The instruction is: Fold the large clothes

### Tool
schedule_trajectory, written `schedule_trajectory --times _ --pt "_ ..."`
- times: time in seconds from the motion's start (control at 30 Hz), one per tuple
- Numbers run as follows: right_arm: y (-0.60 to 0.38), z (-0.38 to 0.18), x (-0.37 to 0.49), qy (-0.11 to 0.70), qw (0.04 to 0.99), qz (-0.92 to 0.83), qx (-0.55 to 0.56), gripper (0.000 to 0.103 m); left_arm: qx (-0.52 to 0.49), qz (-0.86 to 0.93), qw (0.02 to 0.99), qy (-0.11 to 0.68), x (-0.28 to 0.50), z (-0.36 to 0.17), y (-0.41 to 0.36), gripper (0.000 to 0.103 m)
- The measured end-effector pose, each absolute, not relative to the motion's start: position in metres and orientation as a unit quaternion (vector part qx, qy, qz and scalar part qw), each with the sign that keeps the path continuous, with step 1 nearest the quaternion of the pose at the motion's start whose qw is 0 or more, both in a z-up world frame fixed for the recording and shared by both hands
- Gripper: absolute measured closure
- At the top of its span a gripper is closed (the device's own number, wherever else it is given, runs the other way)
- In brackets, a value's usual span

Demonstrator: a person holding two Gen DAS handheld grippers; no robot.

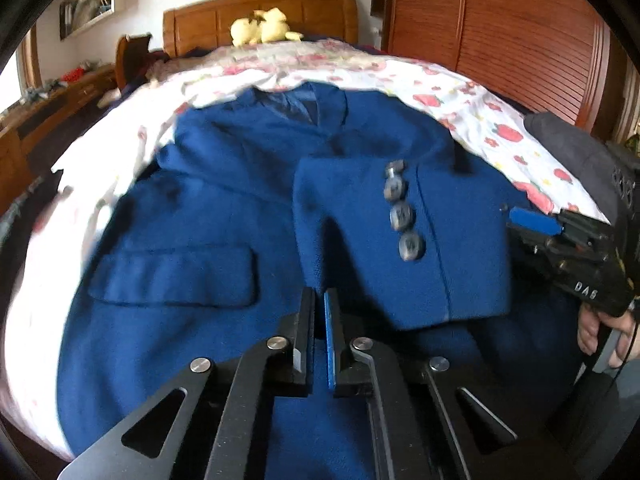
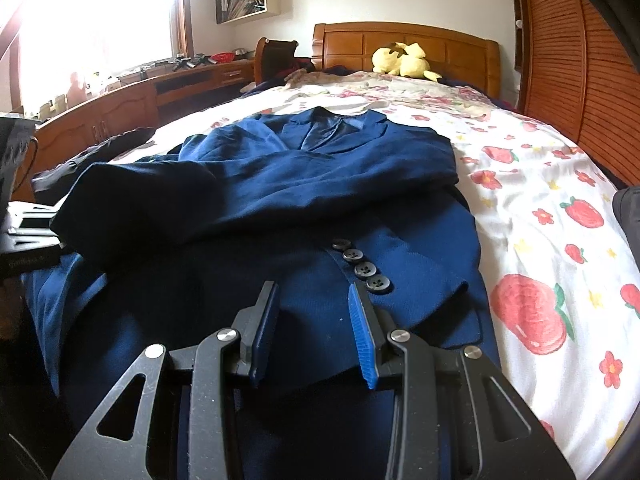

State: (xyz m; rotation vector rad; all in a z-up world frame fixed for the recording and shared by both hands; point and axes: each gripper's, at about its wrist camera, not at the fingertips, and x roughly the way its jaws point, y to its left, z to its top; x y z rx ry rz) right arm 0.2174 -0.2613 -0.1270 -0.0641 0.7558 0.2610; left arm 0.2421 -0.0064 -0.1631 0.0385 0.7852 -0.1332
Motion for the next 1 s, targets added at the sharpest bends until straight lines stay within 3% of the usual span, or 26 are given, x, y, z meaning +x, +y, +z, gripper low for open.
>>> schedule_trajectory --times 0.4,0.73,1.0 --pt "-0.273 -0.121 0.223 0.374 0.921 0.109 -0.005 0.066 0.034 -0.013 0.956 0.292 0.234 -0.069 0.035 0.100" --pt "-0.276 -0.120 0.221 0.376 0.921 0.107 -0.007 0.066 0.049 0.014 0.949 0.310 0.246 -0.084 0.039 0.099" --pt "-0.275 -0.122 0.223 0.380 0.919 0.106 -0.006 0.066 0.035 0.025 0.944 0.326 0.244 -0.092 0.050 0.082"
